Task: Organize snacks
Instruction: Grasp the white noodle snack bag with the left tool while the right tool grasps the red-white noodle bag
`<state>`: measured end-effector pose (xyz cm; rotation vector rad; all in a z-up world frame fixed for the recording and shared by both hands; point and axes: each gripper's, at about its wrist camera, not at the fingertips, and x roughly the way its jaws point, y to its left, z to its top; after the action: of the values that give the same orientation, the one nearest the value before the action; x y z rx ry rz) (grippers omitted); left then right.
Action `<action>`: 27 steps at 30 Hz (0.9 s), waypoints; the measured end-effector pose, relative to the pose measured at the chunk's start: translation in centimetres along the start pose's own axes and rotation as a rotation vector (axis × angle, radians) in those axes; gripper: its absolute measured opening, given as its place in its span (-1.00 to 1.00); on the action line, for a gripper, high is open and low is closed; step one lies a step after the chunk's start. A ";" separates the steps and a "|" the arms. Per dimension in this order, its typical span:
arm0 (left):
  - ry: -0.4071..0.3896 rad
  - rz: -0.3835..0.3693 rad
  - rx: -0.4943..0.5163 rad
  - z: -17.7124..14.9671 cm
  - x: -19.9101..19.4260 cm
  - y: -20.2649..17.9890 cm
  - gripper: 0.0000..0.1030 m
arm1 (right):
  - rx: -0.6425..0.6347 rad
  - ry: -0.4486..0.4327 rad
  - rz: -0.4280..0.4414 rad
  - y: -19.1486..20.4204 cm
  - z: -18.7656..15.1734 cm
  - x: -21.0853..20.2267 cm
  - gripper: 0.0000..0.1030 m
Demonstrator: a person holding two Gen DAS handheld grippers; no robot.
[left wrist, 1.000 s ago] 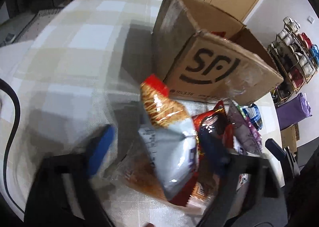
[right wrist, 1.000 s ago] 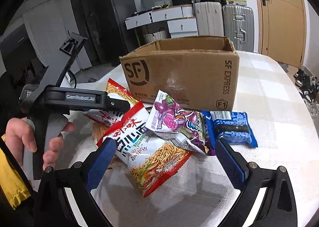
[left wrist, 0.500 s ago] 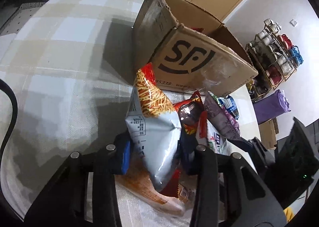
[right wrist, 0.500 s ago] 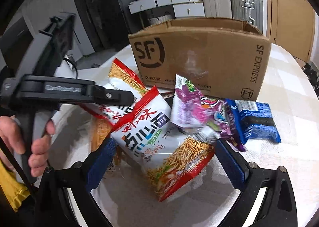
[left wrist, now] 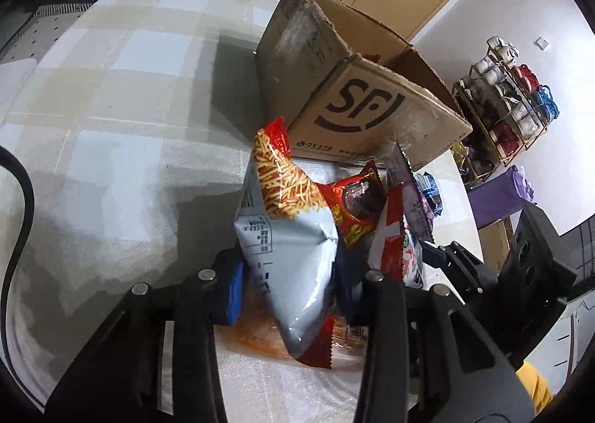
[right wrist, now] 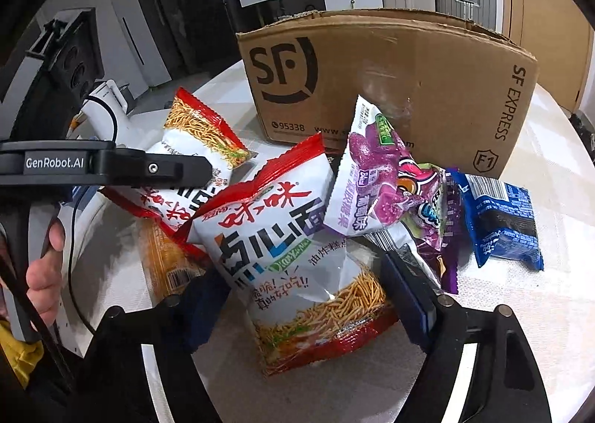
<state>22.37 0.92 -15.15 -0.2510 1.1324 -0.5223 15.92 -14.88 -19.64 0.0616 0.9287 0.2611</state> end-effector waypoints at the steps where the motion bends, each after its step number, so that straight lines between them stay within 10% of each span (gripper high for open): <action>1: 0.003 -0.003 -0.004 0.0 0.0 0.1 -0.32 | -0.002 0.001 -0.002 0.0 0.0 0.0 0.50; 27: -0.027 -0.029 -0.037 -1.4 -1.6 0.7 -0.32 | 0.077 -0.009 0.171 -6.3 -1.7 -4.5 0.07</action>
<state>20.74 2.42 -14.81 -0.3057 1.1147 -0.5223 13.24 -22.18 -18.17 0.2140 0.9254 0.3828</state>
